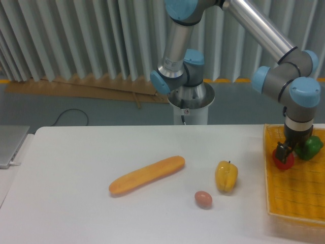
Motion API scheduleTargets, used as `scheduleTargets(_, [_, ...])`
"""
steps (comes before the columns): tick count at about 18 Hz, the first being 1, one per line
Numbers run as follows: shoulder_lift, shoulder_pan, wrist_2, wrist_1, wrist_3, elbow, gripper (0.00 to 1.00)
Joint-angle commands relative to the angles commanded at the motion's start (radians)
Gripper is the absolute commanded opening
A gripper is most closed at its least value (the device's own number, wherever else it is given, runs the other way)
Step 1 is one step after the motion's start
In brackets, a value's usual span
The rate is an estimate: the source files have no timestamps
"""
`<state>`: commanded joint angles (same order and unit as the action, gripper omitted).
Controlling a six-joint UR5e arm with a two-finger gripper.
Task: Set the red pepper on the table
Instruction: 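Close the gripper around the red pepper's stem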
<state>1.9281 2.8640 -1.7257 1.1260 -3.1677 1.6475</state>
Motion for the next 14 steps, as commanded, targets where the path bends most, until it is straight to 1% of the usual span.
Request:
scheduleTargets(2, [0.009, -0.011, 0.000, -0.005, 0.032, -0.002, 1.00])
scheduleTargets(7, [0.009, -0.035, 0.000, -0.005, 0.094, 0.006, 1.00])
scheduleTargets(12, [0.023, -0.041, 0.000, -0.012, 0.104, 0.003, 1.00])
scheduleTargets(14, [0.029, -0.041, -0.003, -0.031, 0.098, 0.006, 1.00])
